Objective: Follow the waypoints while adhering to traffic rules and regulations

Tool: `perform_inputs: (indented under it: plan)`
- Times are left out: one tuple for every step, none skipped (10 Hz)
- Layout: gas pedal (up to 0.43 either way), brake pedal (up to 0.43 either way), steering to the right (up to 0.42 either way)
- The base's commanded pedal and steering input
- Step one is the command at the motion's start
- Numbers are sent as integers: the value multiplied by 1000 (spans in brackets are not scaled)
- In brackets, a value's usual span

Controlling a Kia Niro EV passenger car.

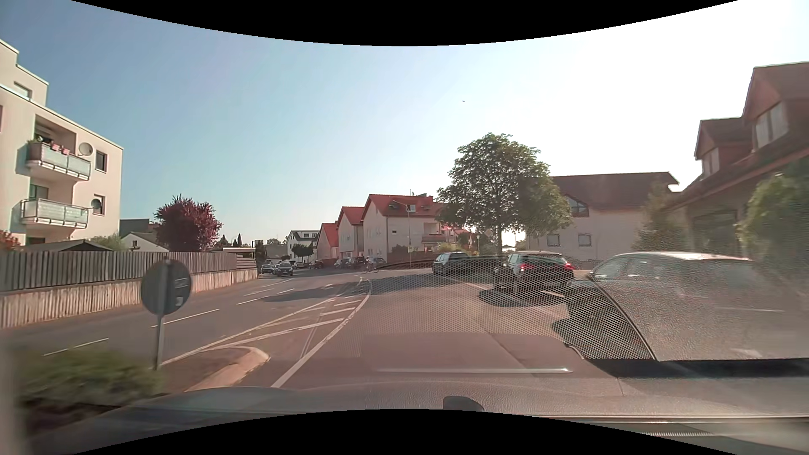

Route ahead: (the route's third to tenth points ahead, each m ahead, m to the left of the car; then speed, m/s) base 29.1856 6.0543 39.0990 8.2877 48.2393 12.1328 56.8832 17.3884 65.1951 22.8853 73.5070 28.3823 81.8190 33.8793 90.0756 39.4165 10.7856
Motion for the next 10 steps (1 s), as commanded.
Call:
perform_inputs:
  plan:
    - [280, 0, -42]
    - [280, 0, -42]
    - [280, 0, -41]
    - [268, 0, -41]
    - [260, 0, -41]
    - [248, 0, -41]
    - [228, 0, -41]
    - [220, 0, -42]
    - [189, 0, -45]
    - [177, 0, -49]
